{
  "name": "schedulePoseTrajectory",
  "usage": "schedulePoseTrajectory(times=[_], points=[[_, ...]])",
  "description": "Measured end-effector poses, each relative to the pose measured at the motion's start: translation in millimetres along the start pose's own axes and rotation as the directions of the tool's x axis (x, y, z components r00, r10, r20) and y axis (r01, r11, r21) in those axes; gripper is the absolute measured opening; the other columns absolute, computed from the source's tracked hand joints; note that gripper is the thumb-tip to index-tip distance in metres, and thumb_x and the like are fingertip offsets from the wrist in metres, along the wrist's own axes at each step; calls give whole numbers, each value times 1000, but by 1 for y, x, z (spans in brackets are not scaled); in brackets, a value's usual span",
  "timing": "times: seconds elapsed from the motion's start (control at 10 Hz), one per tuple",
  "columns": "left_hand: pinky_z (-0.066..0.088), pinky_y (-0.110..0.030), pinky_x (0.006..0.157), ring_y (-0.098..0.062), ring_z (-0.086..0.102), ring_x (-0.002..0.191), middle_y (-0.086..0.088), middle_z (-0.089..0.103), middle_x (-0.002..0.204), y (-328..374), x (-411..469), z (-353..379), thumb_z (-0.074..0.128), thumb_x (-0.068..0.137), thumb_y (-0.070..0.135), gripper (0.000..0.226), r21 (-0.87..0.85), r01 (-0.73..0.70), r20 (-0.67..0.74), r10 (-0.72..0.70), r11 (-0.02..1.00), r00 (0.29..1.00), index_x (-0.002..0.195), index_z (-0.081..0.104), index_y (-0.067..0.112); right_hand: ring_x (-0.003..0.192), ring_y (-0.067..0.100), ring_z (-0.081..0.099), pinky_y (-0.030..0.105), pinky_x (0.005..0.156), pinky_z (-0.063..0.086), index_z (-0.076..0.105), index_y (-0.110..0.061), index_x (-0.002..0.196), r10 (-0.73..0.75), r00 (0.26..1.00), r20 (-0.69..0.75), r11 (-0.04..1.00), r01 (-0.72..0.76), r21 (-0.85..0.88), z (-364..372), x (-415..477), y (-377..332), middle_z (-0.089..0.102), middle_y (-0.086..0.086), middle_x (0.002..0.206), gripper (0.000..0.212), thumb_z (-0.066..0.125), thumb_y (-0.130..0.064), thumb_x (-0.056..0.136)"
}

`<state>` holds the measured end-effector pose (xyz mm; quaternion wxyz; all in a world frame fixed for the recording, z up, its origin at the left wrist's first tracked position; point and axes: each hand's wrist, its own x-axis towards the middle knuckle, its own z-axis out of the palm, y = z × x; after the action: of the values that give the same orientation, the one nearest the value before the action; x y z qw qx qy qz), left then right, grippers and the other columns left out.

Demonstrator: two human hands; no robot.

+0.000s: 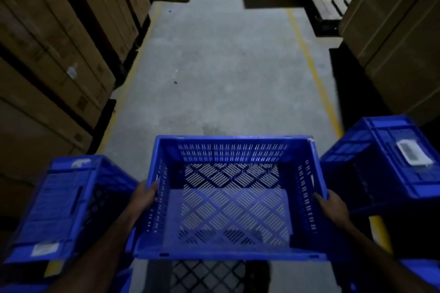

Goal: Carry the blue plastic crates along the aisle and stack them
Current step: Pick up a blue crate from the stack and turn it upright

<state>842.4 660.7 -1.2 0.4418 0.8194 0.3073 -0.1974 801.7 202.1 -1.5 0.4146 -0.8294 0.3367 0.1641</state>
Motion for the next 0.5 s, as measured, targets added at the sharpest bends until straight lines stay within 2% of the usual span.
schedulePoseTrajectory(times=[0.1,0.2,0.3,0.4,0.5], points=[[43,-32,61,-24,53,57,-14,59,68,15,68,23,45,97,10,19,19,56,11,-56,998,998,85,57,1,81,30,62,36,73,48,58,-2,116,-17,999,41,1000,17,11,18,70,-12,65,15,98,30,51,-22,94],[42,-32,59,-24,50,55,-15,58,66,12,129,53,45,91,0,16,-43,123,26,-122,991,992,85,59,5,85,34,65,43,81,51,59,-5,111,15,998,65,999,-18,42,42,127,-13,66,15,93,23,51,-18,93],[43,-33,60,-25,51,59,-15,58,71,9,180,83,44,92,0,20,-58,133,15,-133,989,991,82,57,11,72,30,63,41,69,54,58,-7,103,62,994,86,993,-70,95,71,181,-9,64,8,78,15,50,-11,91],[48,-36,61,-29,56,63,-18,62,80,-6,232,106,48,91,1,14,-119,135,38,-132,984,991,91,61,7,60,20,57,24,44,48,55,-10,101,90,992,93,985,-102,138,102,227,3,61,8,74,13,48,-6,91],[54,-50,79,-31,61,79,-24,67,100,-61,315,126,57,80,13,32,-108,69,30,-66,992,997,111,62,4,60,25,58,23,46,54,58,-9,102,83,992,98,980,-100,173,144,275,27,62,14,80,18,49,-2,88]])
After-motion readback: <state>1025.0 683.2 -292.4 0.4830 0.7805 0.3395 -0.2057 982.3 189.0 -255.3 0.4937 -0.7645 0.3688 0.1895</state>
